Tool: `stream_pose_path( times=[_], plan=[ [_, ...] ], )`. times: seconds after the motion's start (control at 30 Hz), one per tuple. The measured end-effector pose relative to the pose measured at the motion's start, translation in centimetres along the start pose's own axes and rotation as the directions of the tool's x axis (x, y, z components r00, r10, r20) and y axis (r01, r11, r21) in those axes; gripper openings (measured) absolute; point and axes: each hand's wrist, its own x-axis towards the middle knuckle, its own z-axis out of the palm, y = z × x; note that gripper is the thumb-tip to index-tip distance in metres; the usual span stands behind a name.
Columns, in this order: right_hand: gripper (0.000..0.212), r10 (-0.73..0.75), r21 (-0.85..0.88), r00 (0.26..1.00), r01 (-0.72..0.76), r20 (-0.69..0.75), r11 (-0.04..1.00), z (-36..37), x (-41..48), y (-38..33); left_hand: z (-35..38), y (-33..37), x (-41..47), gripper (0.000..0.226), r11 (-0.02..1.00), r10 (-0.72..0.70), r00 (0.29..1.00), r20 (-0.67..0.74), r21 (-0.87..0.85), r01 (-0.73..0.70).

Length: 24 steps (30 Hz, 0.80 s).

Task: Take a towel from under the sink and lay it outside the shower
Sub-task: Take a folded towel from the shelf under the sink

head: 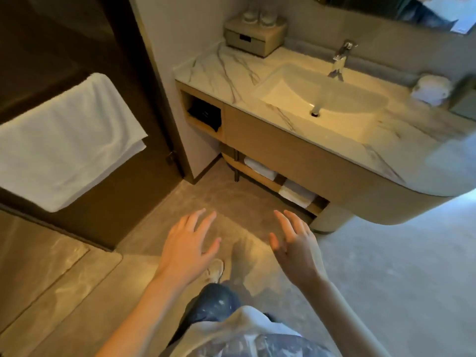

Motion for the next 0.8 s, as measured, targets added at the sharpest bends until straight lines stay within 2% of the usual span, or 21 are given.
stream_pose_path(
  times=[0.1,0.2,0.33,0.47,0.57,0.67,0.8],
  plan=[
    [0.052,0.107,0.012,0.992,-0.106,-0.062,0.994,0.2,2.9,1.3,0.7,0.4,6.4,0.062,0.99,0.138,0.988,0.074,-0.005,-0.138],
    [0.049,0.176,0.043,0.972,-0.172,-0.154,0.984,0.7,6.2,2.0,1.6,1.0,12.4,0.061,0.954,0.299,0.941,0.158,-0.013,-0.3],
    [0.043,0.284,0.067,0.923,-0.277,-0.26,0.959,1.4,10.3,2.8,1.7,2.4,19.5,0.064,0.915,0.401,0.884,0.242,-0.068,-0.397],
    [0.043,0.39,-0.004,0.869,-0.411,-0.303,0.912,1.5,13.8,3.3,2.5,3.1,25.7,0.059,0.852,0.517,0.794,0.319,-0.102,-0.513],
    [0.05,0.467,-0.019,0.833,-0.494,-0.296,0.869,1.4,15.6,3.8,3.4,4.4,29.1,0.059,0.779,0.605,0.724,0.33,-0.06,-0.624],
    [0.052,0.514,0.024,0.812,-0.529,-0.276,0.849,2.6,16.6,5.5,5.6,5.9,31.2,0.058,0.739,0.658,0.676,0.33,-0.113,-0.664],
    [0.051,0.53,0.04,0.801,-0.541,-0.279,0.84,8.4,17.6,11.8,13.5,6.5,32.9,0.057,0.742,0.667,0.679,0.306,-0.197,-0.641]
  ],
)
